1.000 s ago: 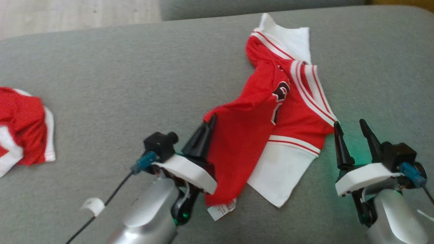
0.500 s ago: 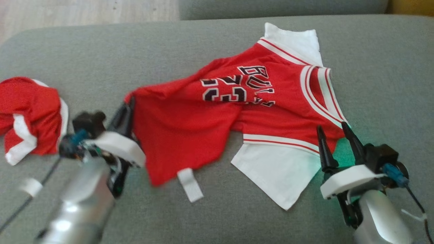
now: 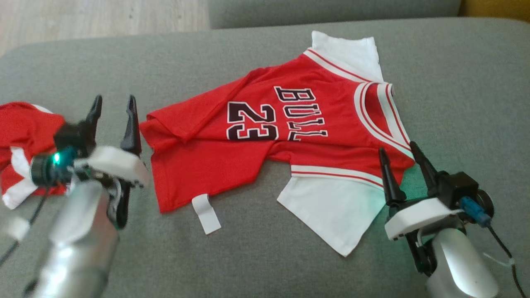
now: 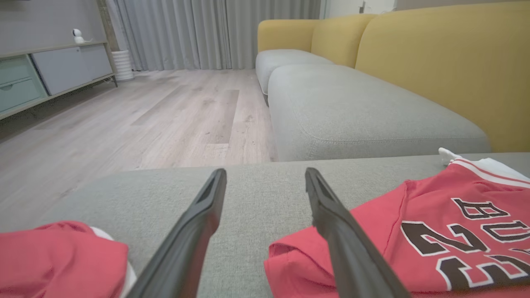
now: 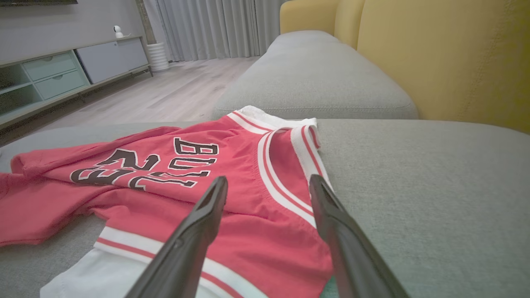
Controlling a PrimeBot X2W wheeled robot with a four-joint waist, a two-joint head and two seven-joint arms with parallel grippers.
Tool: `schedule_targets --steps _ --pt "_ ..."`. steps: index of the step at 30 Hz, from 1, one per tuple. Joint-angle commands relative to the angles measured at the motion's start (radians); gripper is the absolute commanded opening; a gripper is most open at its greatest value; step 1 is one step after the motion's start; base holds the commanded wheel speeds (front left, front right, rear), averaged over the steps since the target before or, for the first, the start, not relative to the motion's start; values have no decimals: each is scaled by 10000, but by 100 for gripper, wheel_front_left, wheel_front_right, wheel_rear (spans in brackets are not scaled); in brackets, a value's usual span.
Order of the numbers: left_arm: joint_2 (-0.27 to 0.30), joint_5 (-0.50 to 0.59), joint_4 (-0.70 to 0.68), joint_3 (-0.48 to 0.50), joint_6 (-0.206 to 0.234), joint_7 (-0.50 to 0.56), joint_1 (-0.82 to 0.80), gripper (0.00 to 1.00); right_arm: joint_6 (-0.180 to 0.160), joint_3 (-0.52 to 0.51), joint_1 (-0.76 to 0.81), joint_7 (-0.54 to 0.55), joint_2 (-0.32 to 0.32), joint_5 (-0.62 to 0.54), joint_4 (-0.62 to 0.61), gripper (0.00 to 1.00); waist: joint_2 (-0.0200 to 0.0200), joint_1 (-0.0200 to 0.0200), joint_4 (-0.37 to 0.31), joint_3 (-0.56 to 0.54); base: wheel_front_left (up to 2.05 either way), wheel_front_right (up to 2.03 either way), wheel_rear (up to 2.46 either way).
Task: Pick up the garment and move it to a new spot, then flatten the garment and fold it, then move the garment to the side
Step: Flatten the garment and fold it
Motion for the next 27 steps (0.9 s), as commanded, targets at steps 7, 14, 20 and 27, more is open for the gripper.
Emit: schedule_targets --steps 7,14,20,27 --pt "-287 1308 -2629 1800 399 -66 2624 100 -7 -208 382 -65 204 -434 -545 100 0 0 274 -749 0 0 0" --pt "-1153 2384 -4047 2924 101 -66 4849 100 -7 -255 770 -65 229 -332 -499 100 0 0 310 -1309 0 0 0" --pt "-1533 2922 -4535 3349 -212 -66 5566 100 -7 -264 870 -65 231 -285 -383 100 0 0 293 -1385 0 0 0" --pt "-1767 3274 -4616 3756 -517 -66 5764 100 -7 -284 879 -65 232 -252 -240 100 0 0 272 -1445 0 0 0"
